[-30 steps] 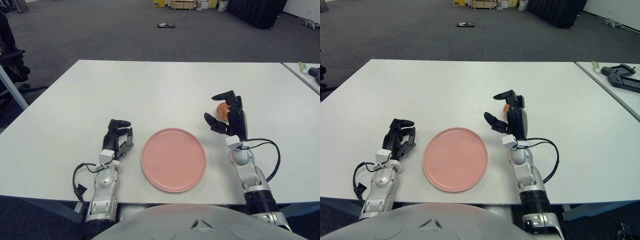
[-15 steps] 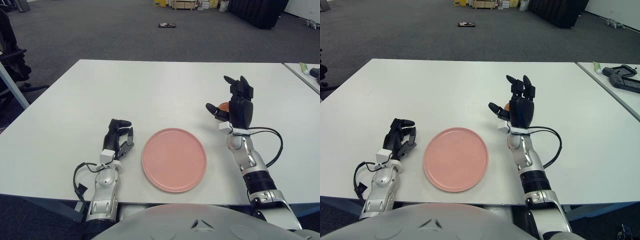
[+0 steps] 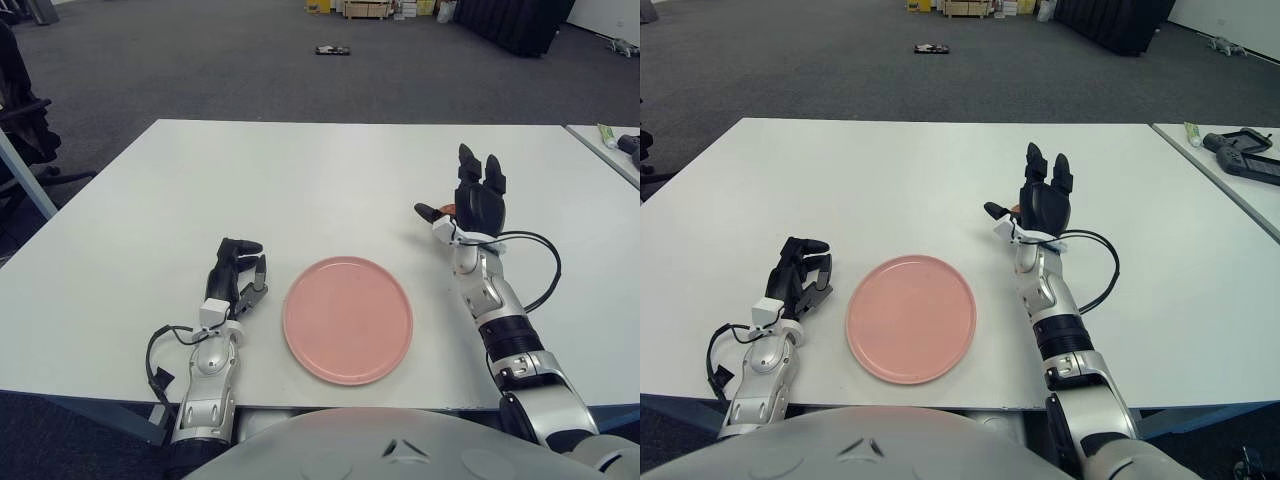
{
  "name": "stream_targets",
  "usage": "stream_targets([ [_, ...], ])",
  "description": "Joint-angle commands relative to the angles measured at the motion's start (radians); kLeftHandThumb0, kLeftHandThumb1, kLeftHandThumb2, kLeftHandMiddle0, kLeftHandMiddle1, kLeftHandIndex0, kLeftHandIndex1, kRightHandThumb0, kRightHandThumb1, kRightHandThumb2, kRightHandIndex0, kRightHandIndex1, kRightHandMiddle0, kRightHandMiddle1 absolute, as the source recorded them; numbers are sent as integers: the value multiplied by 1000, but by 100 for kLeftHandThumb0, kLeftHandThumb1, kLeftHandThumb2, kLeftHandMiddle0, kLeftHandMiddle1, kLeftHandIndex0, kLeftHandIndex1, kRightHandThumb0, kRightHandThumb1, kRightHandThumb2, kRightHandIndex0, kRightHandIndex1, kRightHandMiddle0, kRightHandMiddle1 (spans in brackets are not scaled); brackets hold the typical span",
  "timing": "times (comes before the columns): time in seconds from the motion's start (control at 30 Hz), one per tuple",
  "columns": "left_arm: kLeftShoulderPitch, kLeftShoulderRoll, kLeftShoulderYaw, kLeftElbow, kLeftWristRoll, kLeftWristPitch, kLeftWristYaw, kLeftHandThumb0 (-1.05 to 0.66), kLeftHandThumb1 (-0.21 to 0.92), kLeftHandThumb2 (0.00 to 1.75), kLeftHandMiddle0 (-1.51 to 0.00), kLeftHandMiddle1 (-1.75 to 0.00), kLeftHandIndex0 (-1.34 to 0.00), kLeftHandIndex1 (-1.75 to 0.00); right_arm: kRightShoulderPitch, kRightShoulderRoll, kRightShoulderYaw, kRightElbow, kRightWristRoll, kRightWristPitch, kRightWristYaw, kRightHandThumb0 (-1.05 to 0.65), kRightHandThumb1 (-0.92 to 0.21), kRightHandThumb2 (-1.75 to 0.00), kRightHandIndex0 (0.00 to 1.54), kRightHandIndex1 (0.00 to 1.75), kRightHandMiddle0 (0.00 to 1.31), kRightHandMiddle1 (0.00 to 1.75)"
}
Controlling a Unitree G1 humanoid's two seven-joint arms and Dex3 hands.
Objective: Put the apple into the plate.
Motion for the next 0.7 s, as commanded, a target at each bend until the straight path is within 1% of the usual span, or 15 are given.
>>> stream_targets([
  [0.0,5,4,0,2,3,20,0,-37,78,72,-50,-149,-28,-175,-47,-15,1,61,41,12,28,-100,-64,-44,0,0,0,0],
  [0.3,11,1,0,-5,3,18,2,-36,79,71,-50,-149,-27,-175,-89,-33,13,143,96,-1,54,-99,-63,-39,0,0,0,0],
  [0.67,17,2,-1,-13,1,23,-2,-37,79,71,-51,-147,-27,-175,-120,-42,24,226,134,39,85,-93,-60,-37,0,0,0,0],
])
